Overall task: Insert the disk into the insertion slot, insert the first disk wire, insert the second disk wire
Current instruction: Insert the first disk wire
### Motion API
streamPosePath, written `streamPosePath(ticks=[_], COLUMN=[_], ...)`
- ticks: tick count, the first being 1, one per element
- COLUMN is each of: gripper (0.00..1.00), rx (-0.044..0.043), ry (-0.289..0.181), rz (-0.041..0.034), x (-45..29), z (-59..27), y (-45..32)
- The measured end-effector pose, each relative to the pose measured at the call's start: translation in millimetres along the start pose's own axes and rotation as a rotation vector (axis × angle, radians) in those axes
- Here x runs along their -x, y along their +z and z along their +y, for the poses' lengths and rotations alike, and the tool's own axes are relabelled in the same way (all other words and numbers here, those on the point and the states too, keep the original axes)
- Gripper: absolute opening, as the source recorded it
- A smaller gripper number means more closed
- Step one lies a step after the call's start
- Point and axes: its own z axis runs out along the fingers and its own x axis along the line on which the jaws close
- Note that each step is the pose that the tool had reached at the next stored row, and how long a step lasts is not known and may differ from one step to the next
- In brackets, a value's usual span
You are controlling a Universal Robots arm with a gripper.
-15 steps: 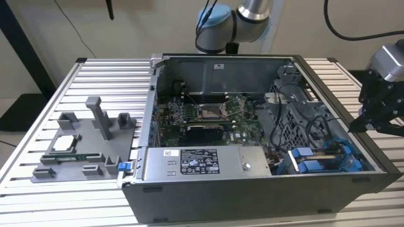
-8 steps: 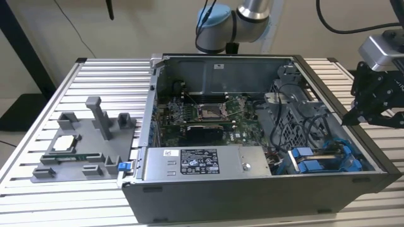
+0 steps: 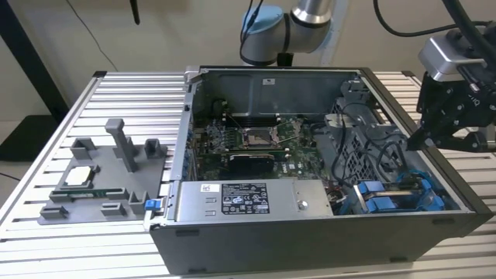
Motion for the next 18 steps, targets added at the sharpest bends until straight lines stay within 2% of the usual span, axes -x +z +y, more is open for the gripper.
streamPosePath(ticks=[6,12,15,18], gripper=[0.0,0.0,0.0,0.0], rx=[-0.0031,-0.0014,-0.001,-0.0007], ry=[-0.002,-0.013,-0.015,-0.017], rz=[0.002,0.0244,0.0282,0.0288], x=[-0.5,-1.1,-2.1,-5.7], z=[23.4,29.1,30.6,30.7], y=[-0.9,0.9,2.8,4.6])
